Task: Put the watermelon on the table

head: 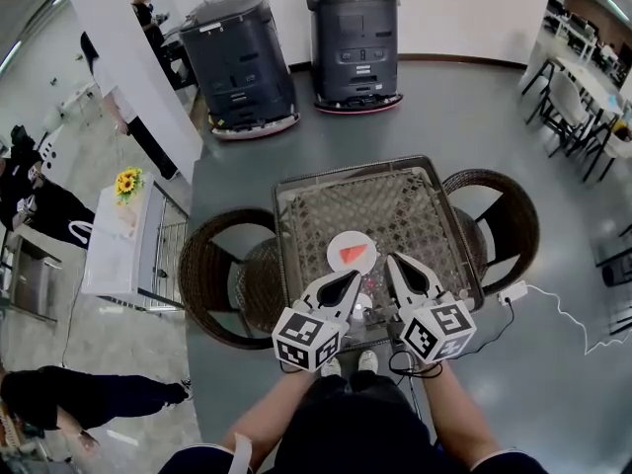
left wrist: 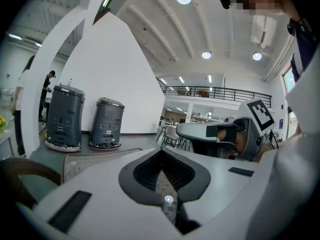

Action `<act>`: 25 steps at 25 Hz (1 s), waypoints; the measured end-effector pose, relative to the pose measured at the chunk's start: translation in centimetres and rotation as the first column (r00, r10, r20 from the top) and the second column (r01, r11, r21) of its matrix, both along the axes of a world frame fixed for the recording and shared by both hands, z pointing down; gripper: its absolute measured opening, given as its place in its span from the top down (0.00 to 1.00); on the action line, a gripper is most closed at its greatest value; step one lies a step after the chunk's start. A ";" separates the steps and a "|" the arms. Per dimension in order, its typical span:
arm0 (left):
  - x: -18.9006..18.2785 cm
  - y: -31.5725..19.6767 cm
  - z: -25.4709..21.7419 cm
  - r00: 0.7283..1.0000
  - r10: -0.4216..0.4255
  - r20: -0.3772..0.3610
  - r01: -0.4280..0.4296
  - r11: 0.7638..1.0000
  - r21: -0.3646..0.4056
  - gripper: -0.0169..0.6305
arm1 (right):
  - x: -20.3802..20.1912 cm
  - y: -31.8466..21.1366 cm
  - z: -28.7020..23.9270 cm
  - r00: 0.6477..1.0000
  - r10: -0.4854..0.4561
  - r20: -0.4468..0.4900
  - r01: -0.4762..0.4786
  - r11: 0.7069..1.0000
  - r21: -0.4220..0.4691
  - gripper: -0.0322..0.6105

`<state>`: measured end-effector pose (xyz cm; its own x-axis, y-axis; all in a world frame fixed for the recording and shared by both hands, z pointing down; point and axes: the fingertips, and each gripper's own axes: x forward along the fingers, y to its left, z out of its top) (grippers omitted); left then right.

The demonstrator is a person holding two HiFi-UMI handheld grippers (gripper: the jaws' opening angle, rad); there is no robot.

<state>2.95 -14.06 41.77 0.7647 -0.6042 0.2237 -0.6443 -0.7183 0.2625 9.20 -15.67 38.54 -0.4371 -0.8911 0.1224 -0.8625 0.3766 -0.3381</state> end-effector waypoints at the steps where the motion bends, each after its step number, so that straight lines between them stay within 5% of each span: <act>1: 0.0 0.0 -0.2 1.000 0.001 -0.003 -0.001 1.000 0.002 0.97 | 0.0 0.1 -0.2 1.000 0.000 0.001 0.000 1.000 0.005 0.95; 25: 1.0 -0.4 -1.3 1.000 0.007 -0.016 -0.007 1.000 0.014 0.97 | 1.0 -0.1 -0.9 1.000 0.005 -0.007 -0.005 1.000 0.027 0.95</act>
